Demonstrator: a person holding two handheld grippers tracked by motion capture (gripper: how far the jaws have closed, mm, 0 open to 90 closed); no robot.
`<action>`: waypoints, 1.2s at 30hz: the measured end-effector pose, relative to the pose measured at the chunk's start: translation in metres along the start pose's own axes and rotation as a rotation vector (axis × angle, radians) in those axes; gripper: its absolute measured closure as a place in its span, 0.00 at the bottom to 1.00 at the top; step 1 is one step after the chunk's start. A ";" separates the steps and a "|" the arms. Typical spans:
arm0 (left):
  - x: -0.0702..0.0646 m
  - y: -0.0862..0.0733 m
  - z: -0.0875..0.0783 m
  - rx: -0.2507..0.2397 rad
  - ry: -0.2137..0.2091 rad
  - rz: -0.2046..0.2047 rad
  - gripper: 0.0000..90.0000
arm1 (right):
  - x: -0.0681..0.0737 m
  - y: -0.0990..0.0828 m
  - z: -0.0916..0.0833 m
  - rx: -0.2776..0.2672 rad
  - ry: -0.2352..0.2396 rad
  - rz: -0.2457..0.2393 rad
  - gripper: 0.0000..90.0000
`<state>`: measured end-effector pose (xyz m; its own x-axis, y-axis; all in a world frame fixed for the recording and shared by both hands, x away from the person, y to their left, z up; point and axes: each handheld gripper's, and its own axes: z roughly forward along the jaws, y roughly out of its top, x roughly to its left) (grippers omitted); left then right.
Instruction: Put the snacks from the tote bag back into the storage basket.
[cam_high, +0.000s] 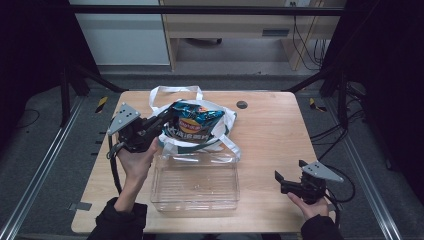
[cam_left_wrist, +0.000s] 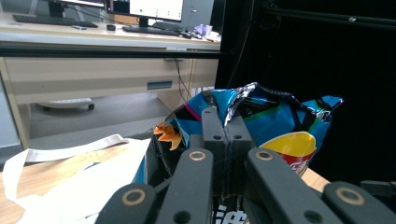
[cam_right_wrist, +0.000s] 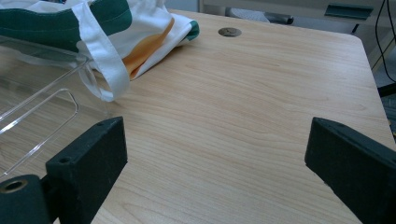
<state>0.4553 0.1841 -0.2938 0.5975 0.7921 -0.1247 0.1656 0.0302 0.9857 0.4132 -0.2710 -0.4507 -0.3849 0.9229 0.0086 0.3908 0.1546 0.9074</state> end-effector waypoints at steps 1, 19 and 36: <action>-0.001 0.001 -0.002 -0.003 -0.003 -0.002 1.00 | 0.000 0.000 0.000 0.001 0.000 0.001 0.07; -0.015 -0.004 -0.033 -0.016 -0.049 0.011 1.00 | 0.000 0.000 -0.001 0.000 0.001 -0.002 0.07; -0.026 -0.027 -0.054 0.022 -0.074 0.022 1.00 | 0.001 -0.001 -0.002 0.003 0.003 0.002 0.07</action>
<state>0.3932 0.1954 -0.3113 0.6578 0.7449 -0.1117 0.1684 -0.0008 0.9857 0.4109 -0.2707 -0.4510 -0.3865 0.9222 0.0117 0.3944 0.1538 0.9060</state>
